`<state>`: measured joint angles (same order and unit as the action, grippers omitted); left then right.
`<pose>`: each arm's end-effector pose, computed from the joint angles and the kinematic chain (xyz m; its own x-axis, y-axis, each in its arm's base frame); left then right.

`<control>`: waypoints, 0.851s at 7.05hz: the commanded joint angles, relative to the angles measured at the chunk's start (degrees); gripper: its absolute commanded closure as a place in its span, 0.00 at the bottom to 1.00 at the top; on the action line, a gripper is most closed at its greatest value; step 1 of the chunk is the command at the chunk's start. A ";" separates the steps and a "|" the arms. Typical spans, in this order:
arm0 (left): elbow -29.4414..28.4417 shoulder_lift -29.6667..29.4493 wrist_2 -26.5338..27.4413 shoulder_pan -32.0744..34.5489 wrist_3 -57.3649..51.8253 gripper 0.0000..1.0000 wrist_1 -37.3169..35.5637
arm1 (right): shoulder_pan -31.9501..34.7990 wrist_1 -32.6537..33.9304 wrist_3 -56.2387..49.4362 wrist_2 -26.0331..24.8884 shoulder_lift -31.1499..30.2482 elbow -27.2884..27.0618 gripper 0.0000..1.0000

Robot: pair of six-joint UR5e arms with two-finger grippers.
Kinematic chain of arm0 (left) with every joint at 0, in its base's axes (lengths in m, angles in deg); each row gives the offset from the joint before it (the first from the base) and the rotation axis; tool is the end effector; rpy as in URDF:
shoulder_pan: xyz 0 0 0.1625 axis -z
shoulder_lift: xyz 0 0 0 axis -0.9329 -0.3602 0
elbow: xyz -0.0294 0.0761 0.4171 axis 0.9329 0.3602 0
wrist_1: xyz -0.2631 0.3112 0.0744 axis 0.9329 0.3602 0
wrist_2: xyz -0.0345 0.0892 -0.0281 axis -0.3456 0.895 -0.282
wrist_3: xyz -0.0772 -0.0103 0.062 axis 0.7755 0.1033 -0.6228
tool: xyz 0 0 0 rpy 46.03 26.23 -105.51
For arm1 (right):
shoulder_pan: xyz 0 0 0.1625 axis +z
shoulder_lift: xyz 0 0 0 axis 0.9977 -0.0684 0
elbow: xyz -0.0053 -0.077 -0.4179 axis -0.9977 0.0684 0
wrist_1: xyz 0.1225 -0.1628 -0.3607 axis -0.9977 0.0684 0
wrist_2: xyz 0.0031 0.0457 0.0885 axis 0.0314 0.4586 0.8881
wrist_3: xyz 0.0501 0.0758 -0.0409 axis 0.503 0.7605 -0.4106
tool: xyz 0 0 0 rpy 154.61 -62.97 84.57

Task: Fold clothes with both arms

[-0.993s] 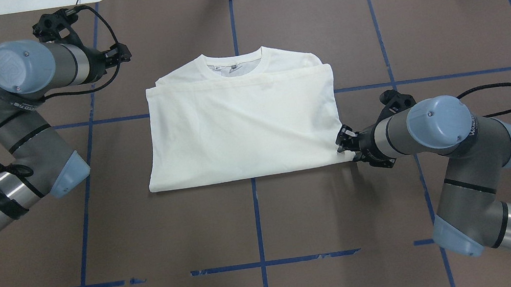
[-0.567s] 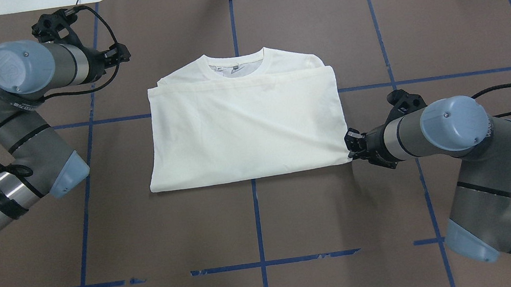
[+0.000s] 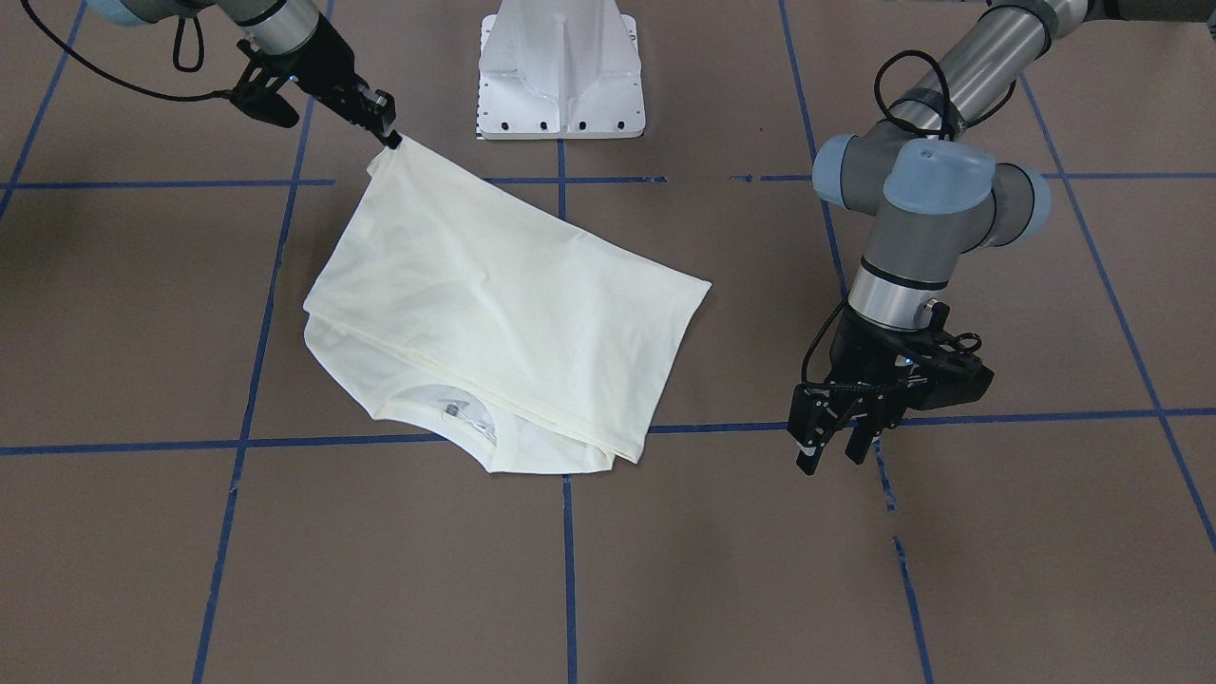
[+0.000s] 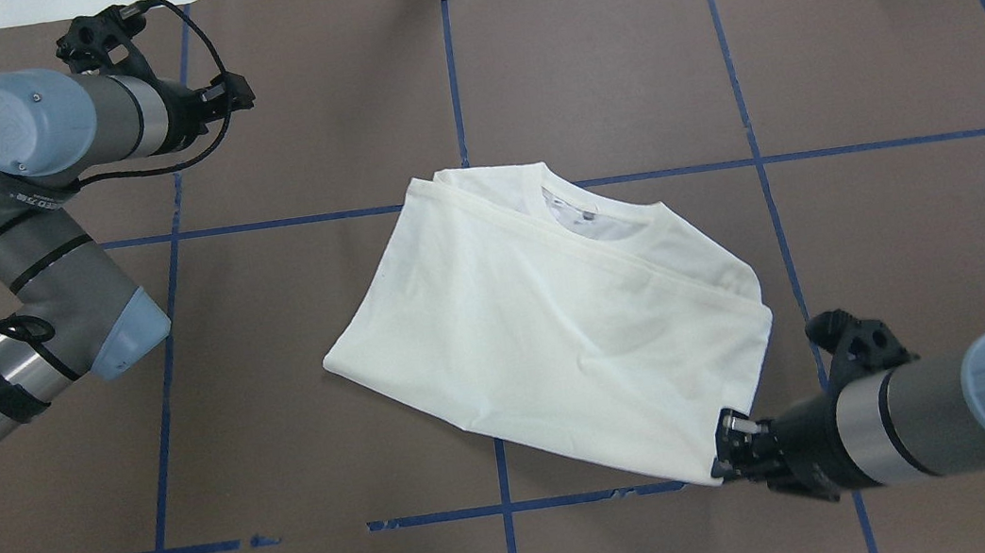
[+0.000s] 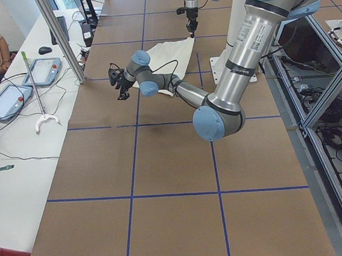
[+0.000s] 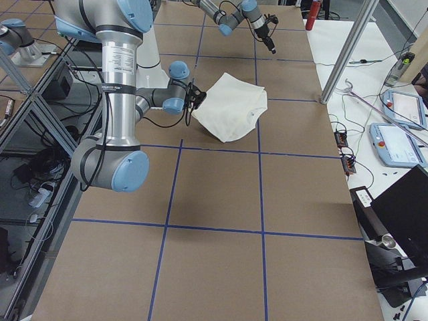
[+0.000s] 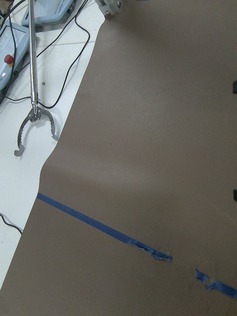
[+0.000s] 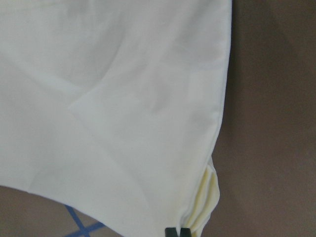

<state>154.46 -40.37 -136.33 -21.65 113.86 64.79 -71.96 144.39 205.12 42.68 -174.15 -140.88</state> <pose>0.3810 -0.5936 0.3182 0.4237 -0.1882 -0.8860 0.6008 0.7904 0.1194 -0.3829 -0.2055 0.3192 0.3722 0.5264 0.7644 -0.1729 0.8485 -0.5002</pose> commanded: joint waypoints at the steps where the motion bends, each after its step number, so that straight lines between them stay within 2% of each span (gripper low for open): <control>1: 6.31 1.52 -10.59 -0.21 3.55 0.28 -0.55 | -8.46 -0.01 1.00 5.83 -1.62 -2.56 0.83; 2: 9.83 3.19 -14.59 -0.83 8.97 0.27 -0.30 | -9.45 -0.01 1.00 5.59 -1.62 -2.30 0.02; 4: 12.67 4.51 -14.10 -8.88 22.15 0.23 -0.56 | -7.38 -0.01 1.00 1.31 -1.54 -0.54 0.00; 5: 15.54 8.09 -13.92 -13.35 25.52 0.23 -0.64 | -2.40 0.08 0.39 -0.90 -0.23 -0.02 0.00; 6: 15.57 9.17 -13.84 -15.92 27.38 0.23 -0.91 | 3.92 -0.01 -0.57 -1.00 2.65 2.95 0.00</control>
<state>168.95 -33.27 -150.26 -33.73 137.90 64.11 -74.51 144.41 205.46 42.80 -174.07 -140.39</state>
